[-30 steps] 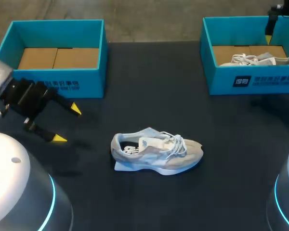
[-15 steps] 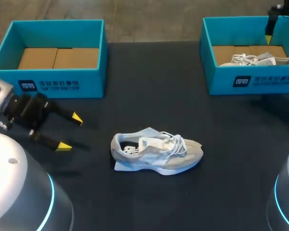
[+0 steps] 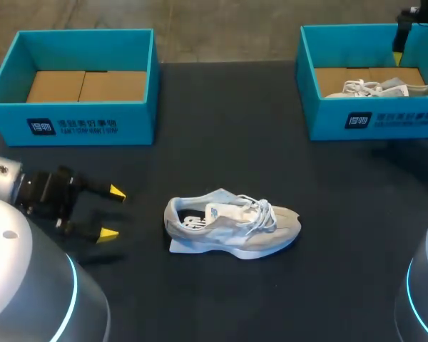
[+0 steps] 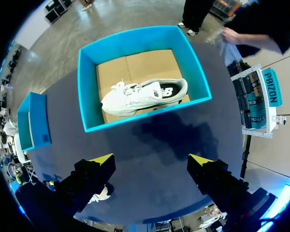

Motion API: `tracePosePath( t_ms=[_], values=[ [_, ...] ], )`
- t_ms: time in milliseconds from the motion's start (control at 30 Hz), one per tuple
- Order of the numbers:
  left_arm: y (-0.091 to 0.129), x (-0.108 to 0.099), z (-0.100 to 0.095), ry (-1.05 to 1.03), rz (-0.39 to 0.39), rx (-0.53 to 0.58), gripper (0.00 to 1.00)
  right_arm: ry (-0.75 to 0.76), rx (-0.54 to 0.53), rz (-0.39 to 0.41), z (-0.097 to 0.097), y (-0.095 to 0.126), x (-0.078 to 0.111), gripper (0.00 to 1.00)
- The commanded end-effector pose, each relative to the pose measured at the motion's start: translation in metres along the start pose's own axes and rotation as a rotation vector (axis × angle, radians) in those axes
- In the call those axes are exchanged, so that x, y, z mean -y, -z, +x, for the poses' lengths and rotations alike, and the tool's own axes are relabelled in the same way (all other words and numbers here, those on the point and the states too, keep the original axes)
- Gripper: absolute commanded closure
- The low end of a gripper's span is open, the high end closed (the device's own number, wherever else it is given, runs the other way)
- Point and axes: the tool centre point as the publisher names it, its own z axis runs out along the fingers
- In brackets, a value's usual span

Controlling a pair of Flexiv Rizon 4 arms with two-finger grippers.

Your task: Take the shoe out of the shoebox, open the shoe tongue, remove and reinsert the insole, then place the shoe into the shoebox

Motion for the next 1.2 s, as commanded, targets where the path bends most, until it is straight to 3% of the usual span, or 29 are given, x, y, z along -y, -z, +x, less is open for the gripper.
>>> tracePosePath(
  t_ms=[33,300,533,1200],
  values=[
    [0.004,0.0,-0.005,-0.001,-0.005,-0.036,0.0,-0.001,0.0,-0.001,0.0,0.0,0.001,0.0],
    [0.004,0.0,-0.005,-0.001,-0.005,-0.036,0.0,-0.001,0.0,-0.001,0.0,0.0,0.001,0.0],
    [-0.008,-0.011,-0.008,0.03,0.055,-0.033,0.0,-0.001,0.0,-0.001,0.0,0.0,0.001,0.0],
    [-0.041,-0.004,-0.009,0.047,0.092,-0.016,0.0,-0.001,0.0,-0.001,0.0,0.0,0.001,0.0]
  ],
)
